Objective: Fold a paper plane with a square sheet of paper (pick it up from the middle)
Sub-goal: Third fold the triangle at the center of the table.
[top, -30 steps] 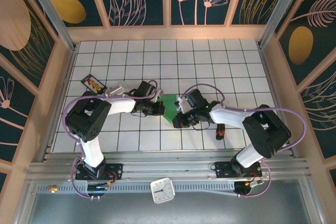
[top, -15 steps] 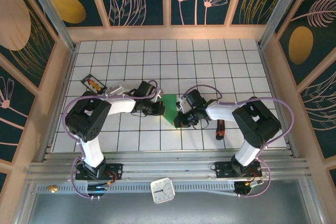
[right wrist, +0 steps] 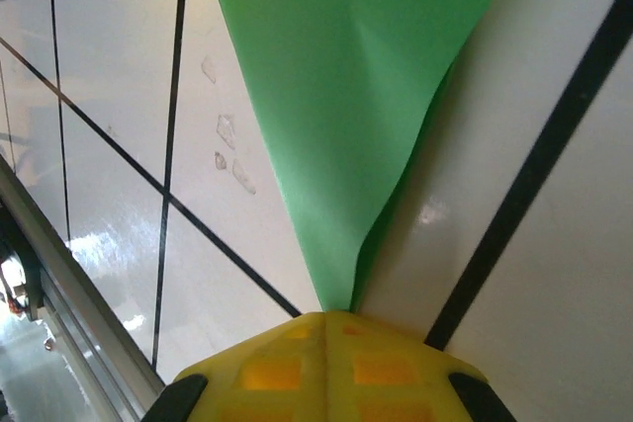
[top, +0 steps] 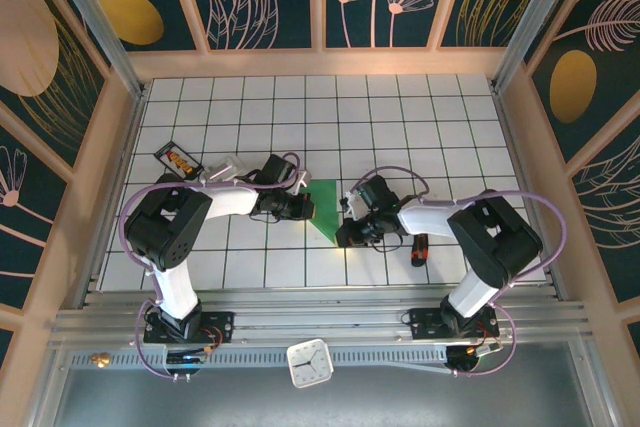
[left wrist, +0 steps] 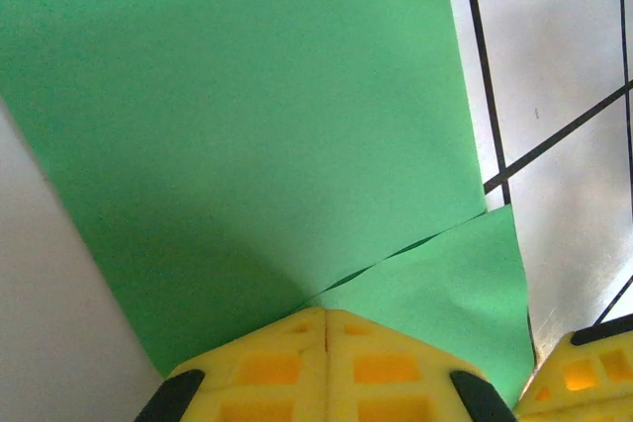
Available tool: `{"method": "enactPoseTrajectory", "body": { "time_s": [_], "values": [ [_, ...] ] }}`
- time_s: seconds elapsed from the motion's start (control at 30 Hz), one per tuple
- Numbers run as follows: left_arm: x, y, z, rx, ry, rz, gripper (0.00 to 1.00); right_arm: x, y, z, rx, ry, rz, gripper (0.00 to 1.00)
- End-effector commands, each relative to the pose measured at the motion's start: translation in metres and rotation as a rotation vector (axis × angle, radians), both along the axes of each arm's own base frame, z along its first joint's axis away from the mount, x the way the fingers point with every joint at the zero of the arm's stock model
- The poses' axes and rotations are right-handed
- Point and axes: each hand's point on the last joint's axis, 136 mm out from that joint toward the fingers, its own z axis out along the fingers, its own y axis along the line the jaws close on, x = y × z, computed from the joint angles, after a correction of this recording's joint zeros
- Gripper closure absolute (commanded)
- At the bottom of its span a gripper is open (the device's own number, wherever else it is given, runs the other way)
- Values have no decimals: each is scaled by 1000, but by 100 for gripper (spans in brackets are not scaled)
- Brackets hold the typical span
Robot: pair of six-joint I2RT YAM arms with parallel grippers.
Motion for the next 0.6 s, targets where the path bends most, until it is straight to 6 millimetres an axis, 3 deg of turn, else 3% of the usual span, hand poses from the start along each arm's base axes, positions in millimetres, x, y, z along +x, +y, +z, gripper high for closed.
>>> {"method": "enactPoseTrajectory", "body": {
  "time_s": [0.0,0.1,0.2,0.37,0.57],
  "values": [
    [-14,38,-39,190,79,48,100,1,3,21,47,-2,3,100],
    [-14,38,-38,187,78,48,100,11,17,38,106,-22,7,100],
    [-15,37,-39,185,80,47,100,23,26,41,121,-39,10,100],
    [-15,37,-38,184,80,46,100,32,30,25,91,-30,11,100],
    [-15,37,-38,181,80,48,100,20,20,1,54,16,9,100]
  ]
}}
